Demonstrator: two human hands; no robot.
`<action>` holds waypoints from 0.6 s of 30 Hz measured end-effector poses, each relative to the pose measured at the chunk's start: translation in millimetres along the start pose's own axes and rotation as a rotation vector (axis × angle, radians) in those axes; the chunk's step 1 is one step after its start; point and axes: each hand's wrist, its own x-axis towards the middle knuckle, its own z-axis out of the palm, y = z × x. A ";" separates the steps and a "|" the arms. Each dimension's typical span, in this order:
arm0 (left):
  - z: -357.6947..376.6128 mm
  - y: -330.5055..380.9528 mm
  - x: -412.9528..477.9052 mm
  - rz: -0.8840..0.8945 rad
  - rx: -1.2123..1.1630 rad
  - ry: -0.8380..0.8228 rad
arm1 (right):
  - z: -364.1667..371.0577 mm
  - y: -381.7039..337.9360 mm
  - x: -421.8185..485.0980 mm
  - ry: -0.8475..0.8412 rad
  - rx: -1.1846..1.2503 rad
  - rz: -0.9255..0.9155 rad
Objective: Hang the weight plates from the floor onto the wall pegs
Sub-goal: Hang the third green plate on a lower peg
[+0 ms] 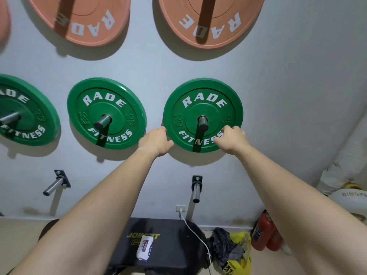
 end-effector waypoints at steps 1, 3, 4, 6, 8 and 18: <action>-7.4 -0.4 -12.4 0.014 0.000 0.007 | -5.3 -4.0 -11.0 0.003 0.007 -0.007; -23.1 -5.1 -47.9 0.017 0.008 0.014 | -13.1 -14.4 -42.4 -0.009 0.018 -0.030; -27.5 -7.8 -64.5 0.008 0.008 0.017 | -14.5 -18.2 -57.3 -0.013 0.016 -0.044; -32.2 -15.1 -95.6 -0.027 -0.005 0.015 | -13.3 -24.7 -86.6 -0.016 0.008 -0.072; -30.8 -23.1 -133.5 -0.072 -0.015 0.000 | -9.2 -25.8 -122.0 -0.015 -0.006 -0.128; 21.4 -13.5 -311.6 -0.112 -0.070 0.001 | 42.2 34.9 -286.8 -0.099 -0.007 -0.228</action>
